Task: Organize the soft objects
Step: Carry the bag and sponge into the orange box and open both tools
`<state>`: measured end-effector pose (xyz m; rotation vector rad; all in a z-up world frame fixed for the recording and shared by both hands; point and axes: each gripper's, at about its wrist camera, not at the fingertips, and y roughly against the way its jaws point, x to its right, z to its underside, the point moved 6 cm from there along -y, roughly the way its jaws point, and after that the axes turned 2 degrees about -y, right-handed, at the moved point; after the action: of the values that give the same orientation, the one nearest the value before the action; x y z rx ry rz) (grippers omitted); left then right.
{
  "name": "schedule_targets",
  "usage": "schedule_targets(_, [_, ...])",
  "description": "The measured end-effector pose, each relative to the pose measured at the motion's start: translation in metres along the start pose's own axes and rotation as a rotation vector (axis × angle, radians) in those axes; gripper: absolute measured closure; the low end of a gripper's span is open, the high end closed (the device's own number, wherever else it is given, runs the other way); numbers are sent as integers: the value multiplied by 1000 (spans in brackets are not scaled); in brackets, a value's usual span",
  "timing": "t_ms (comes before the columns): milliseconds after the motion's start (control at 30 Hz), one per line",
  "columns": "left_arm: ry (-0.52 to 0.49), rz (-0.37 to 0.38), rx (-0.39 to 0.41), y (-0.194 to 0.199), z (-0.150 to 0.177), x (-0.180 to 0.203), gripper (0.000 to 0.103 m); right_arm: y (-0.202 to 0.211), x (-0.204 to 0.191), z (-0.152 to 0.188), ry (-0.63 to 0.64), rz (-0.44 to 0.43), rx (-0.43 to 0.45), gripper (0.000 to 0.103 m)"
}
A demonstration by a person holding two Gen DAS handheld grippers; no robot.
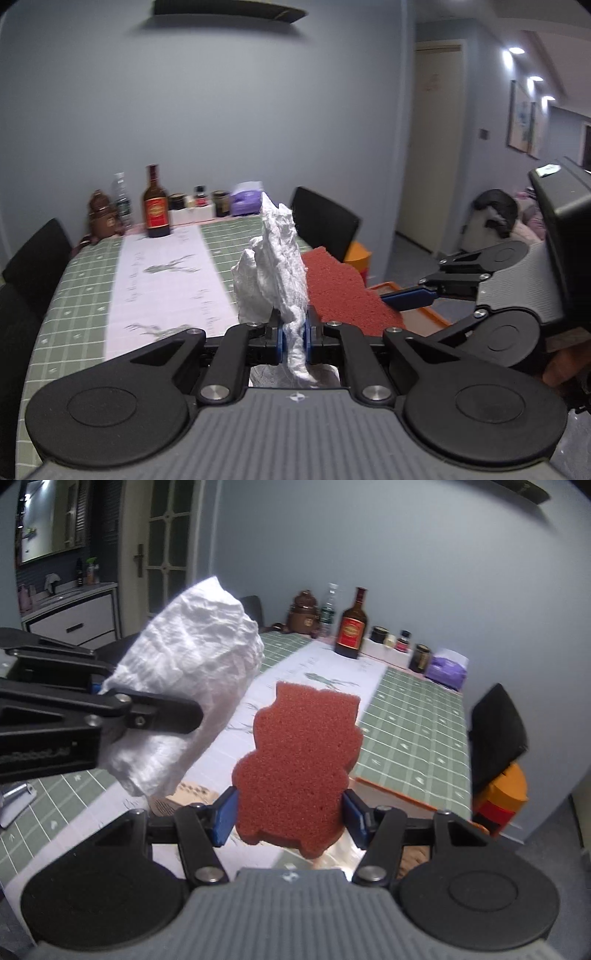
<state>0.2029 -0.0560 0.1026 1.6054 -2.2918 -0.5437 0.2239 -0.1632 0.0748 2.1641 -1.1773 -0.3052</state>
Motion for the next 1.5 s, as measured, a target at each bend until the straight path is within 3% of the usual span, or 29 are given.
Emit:
schedule_targets(167, [-16, 120, 1, -17, 1, 46, 92, 29, 37, 35, -31, 77, -34, 44])
schedule_targets(333, [-14, 205, -73, -54, 10, 80, 92, 32, 77, 65, -70, 133, -91, 44])
schedule_targets(600, [-32, 187, -250, -131, 36, 94, 92, -9, 124, 95, -109, 145, -180, 44])
schedule_targets(967, [-22, 178, -468, -202, 80, 87, 92, -88, 153, 108, -42, 141, -295, 44])
schedule_targets(1200, [-69, 197, -570, -226, 101, 90, 91, -115, 161, 122, -23, 115, -354, 42])
schedule_targets(1500, [-135, 166, -592, -223, 112, 98, 89, -121, 156, 129, 51, 129, -367, 41])
